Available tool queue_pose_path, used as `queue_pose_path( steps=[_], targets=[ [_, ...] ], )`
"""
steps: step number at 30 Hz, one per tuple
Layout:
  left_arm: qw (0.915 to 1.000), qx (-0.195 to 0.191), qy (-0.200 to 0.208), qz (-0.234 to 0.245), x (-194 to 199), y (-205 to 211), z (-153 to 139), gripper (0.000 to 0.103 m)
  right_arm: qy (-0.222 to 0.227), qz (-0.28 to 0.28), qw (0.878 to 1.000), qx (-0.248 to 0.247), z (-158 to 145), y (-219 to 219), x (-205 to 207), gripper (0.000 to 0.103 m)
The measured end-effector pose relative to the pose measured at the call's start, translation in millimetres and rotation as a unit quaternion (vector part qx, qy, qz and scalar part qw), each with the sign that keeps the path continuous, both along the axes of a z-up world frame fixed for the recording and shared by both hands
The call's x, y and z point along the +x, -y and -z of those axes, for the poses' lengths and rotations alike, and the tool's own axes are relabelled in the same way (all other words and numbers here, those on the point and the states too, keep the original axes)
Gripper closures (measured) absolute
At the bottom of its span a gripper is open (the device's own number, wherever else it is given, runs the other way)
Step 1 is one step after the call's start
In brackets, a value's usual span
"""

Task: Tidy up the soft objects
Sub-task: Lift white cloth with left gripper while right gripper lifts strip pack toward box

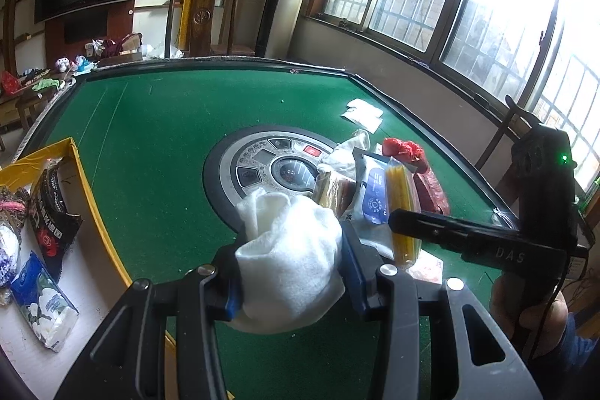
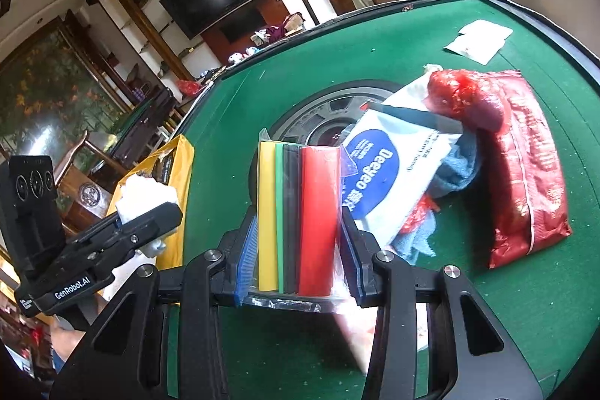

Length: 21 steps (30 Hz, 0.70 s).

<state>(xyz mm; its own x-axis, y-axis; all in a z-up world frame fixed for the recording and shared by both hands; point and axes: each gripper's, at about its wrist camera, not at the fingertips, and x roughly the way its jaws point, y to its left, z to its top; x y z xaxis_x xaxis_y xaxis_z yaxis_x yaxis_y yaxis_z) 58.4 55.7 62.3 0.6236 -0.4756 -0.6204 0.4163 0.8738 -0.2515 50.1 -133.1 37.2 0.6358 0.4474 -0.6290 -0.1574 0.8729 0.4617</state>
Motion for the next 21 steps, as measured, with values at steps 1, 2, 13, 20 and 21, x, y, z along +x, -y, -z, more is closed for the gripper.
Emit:
queue_pose_path(
  steps=[1, 2, 13, 20, 21],
  targets=[
    [1.0000, -0.001, 0.002, -0.002, -0.2, -1.6, -0.9, 0.059, 0.001, -0.003, 1.000, -0.002, -0.3, -2.9, -0.4, 0.063],
    [1.0000, -0.003, 0.003, -0.002, -0.6, -2.6, -1.6, 0.059, 0.003, -0.005, 1.000, -0.004, -0.5, -5.3, -0.8, 0.063],
    [0.9997, -0.016, 0.013, -0.014, -0.4, -16.8, -8.8, 0.059, 0.024, -0.043, 0.999, -0.006, -6.2, -38.8, -5.5, 0.063],
    [0.9991, -0.026, 0.020, -0.026, -0.7, -28.2, -14.8, 0.059, 0.020, -0.072, 0.997, -0.006, -3.0, -61.5, -4.4, 0.063],
    [0.9988, -0.029, 0.023, -0.032, -0.4, -32.1, -16.4, 0.059, 0.021, -0.076, 0.997, -0.008, -3.0, -64.5, -4.3, 0.063]
  ],
)
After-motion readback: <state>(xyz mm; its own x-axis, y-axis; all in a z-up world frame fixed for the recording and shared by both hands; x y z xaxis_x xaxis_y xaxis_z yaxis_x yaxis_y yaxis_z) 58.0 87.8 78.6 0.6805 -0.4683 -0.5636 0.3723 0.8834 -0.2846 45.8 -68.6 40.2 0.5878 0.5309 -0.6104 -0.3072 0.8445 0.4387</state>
